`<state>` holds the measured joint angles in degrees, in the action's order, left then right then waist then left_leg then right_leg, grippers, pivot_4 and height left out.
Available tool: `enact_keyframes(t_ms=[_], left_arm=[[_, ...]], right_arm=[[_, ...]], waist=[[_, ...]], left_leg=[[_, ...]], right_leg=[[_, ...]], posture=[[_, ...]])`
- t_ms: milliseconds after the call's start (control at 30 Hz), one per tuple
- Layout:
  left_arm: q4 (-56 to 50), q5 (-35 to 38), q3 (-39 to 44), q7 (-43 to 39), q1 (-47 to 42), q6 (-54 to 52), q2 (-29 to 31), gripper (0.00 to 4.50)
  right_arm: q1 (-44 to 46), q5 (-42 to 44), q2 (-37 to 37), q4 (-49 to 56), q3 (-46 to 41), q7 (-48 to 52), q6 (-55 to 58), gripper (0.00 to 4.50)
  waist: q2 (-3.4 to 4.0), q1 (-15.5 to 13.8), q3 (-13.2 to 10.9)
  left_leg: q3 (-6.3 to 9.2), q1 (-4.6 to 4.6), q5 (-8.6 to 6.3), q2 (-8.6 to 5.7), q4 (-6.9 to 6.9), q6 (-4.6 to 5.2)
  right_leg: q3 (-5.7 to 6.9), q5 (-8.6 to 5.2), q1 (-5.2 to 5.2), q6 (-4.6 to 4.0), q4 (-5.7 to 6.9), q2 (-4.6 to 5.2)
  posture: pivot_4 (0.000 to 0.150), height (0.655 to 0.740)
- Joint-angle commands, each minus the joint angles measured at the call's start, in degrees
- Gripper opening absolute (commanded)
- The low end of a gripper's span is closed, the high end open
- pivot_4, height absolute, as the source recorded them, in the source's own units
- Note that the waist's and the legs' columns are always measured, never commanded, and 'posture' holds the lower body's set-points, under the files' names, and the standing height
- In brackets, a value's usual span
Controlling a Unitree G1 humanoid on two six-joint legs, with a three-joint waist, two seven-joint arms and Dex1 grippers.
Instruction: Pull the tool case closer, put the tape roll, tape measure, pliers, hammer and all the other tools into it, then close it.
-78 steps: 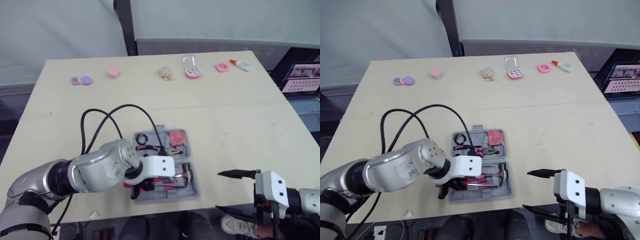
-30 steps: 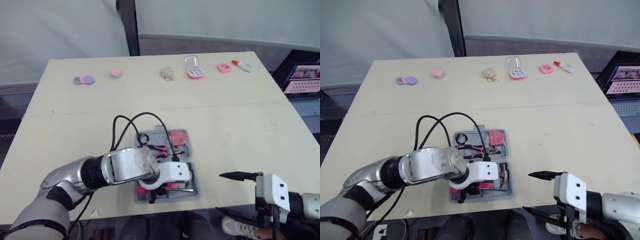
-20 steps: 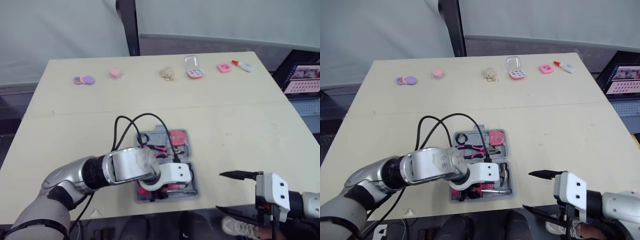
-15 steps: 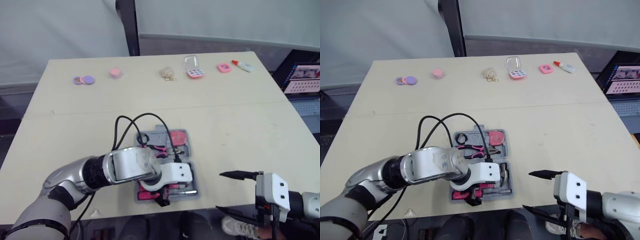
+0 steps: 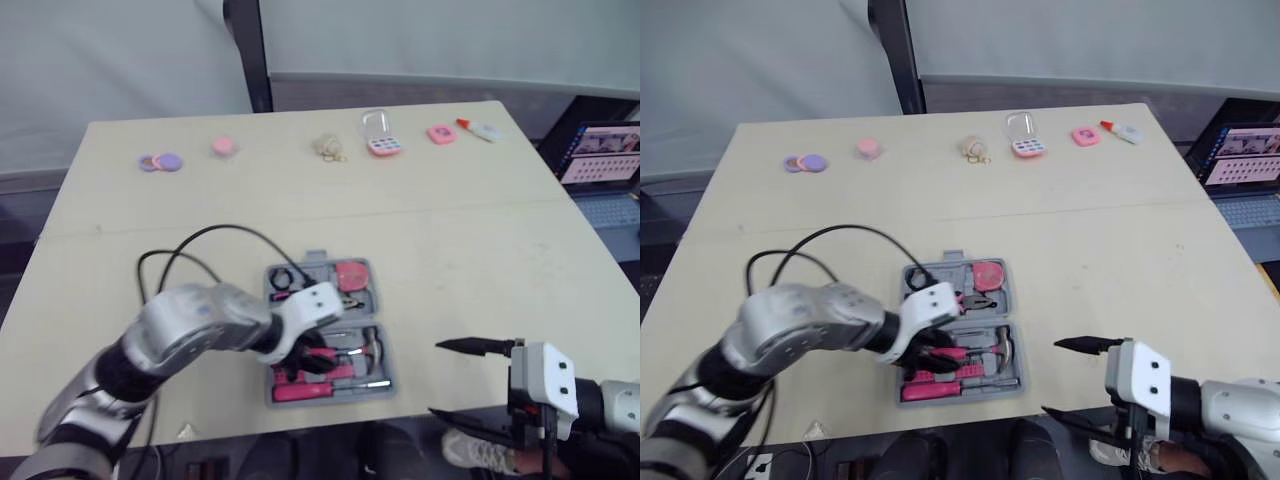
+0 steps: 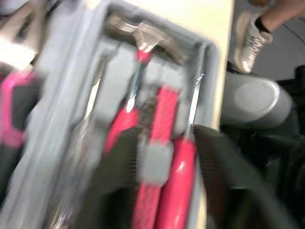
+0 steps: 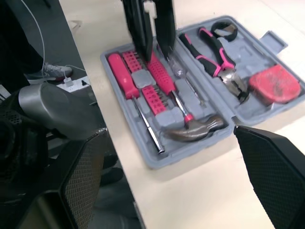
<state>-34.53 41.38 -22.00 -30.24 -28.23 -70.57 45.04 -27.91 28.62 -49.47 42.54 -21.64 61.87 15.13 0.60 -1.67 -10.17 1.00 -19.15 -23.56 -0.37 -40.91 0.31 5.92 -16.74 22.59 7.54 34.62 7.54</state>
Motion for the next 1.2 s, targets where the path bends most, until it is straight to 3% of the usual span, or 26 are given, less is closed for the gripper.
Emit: enact_keyframes(t_ms=[33, 233, 433, 567, 667, 700, 1200], left_arm=[[-3.0, -2.0, 6.1, -6.1, 6.9, 13.4, 1.1, 1.20], [-0.1, -6.6, 14.9, -12.8, 21.8, 35.3, -1.9, 1.20], [5.2, -13.2, 14.6, -17.8, 26.8, 48.4, -3.9, 1.20], [7.7, -14.8, 14.8, -19.4, 28.2, 51.5, -4.9, 1.20], [9.1, -15.7, 15.1, -19.9, 28.4, 53.3, -5.6, 0.22], [9.6, -16.0, 15.0, -20.6, 28.5, 53.8, -5.5, 0.10], [12.8, -20.6, 9.6, -24.2, 32.9, 59.8, -8.7, 0.10]], right_arm=[[0.1, 0.5, 0.4, 0.7, -0.7, -0.1, -0.7, 4.50], [0.6, -0.4, 0.8, -0.4, -0.7, -0.2, -1.4, 4.50], [1.0, -1.1, 0.8, -2.2, -1.3, 0.4, -2.7, 4.50], [0.7, -1.6, 0.9, -2.9, -1.9, 0.5, -3.7, 4.50], [0.3, -1.9, 0.9, -3.5, -2.4, 0.4, -4.4, 4.50], [0.2, -1.9, 0.9, -3.6, -2.5, 0.4, -4.5, 4.50], [-2.1, 2.4, 1.5, -1.5, -4.9, 0.3, -2.7, 4.50]], waist=[[0.00, -0.2, 0.0], [0.01, -0.5, 0.0], [0.01, -0.9, 0.0], [0.01, -0.9, 0.0], [0.01, -1.0, 0.0], [0.01, -1.0, 0.0], [0.03, -1.1, 0.0]], left_leg=[[0.03, -0.04, 0.00, -0.01, -0.04, 0.00], [0.03, -0.02, 0.00, -0.02, -0.04, 0.00], [-0.08, -0.01, -0.01, -0.08, -0.06, 0.00], [-0.10, -0.01, -0.01, -0.07, -0.05, 0.01], [-0.09, -0.01, -0.01, -0.07, -0.06, 0.01], [-0.09, -0.01, -0.01, -0.07, -0.06, 0.01], [-0.07, 0.00, -0.01, -0.04, -0.05, 0.01]], right_leg=[[0.01, 0.00, -0.01, 0.01, -0.02, 0.03], [-0.02, 0.02, -0.07, 0.04, -0.10, 0.04], [-0.01, 0.03, -0.10, 0.06, -0.09, 0.04], [0.01, 0.04, -0.09, 0.06, -0.09, 0.02], [0.01, 0.04, -0.09, 0.07, -0.08, 0.03], [0.00, 0.04, -0.09, 0.07, -0.08, 0.03], [0.01, 0.04, -0.09, 0.07, -0.06, 0.01]], posture=[[0.150, 0.7400], [0.150, 0.7400], [0.150, 0.7400], [0.150, 0.7400], [0.150, 0.7400], [0.150, 0.7400], [0.150, 0.7400]])
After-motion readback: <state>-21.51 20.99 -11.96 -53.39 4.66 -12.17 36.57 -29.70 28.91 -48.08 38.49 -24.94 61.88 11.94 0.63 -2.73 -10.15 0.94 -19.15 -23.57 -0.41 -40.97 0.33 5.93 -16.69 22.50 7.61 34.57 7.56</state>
